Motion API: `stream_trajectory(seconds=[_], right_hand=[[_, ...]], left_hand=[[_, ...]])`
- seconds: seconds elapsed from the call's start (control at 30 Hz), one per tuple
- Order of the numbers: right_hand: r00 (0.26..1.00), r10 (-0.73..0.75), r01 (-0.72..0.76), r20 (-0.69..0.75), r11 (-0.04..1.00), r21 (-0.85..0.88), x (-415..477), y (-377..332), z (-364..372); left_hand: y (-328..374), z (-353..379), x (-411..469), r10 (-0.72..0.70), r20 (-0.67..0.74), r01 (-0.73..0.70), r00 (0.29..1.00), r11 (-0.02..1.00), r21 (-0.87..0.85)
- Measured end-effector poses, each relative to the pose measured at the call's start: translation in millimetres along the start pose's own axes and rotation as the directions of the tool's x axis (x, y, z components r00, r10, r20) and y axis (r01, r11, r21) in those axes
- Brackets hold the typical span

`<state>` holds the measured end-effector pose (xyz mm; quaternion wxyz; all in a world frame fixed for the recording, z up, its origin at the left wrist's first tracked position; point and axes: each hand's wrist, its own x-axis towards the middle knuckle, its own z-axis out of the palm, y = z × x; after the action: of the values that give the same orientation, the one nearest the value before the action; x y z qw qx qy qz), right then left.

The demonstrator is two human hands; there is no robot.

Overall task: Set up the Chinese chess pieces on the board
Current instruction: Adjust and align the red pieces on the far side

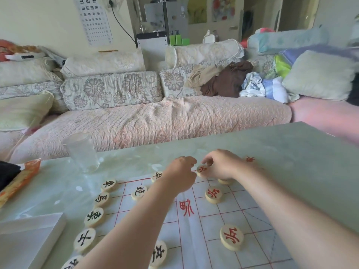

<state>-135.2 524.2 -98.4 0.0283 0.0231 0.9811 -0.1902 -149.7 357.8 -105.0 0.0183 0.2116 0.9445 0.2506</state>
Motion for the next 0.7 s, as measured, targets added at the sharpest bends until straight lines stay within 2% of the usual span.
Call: stream_trajectory(seconds=[0.2,0.33,0.5,0.7], right_hand=[[0.995,-0.049,0.042,0.090,0.996,0.072,5,1,-3],[0.998,-0.036,0.028,0.046,0.984,0.175,5,8,-8],[1.000,0.005,-0.006,0.016,0.995,0.100,1,10,-2],[0.998,-0.052,0.048,0.027,0.989,0.143,3,13,-3]], left_hand=[[-2,11,13,-0.013,-0.051,0.014,0.999,1.000,0.014],[-3,18,14,0.016,0.001,-0.016,1.000,1.000,0.005],[-9,23,11,0.092,0.012,-0.092,0.996,0.978,0.190],[-9,24,6,0.106,-0.045,-0.099,0.993,0.986,0.136]])
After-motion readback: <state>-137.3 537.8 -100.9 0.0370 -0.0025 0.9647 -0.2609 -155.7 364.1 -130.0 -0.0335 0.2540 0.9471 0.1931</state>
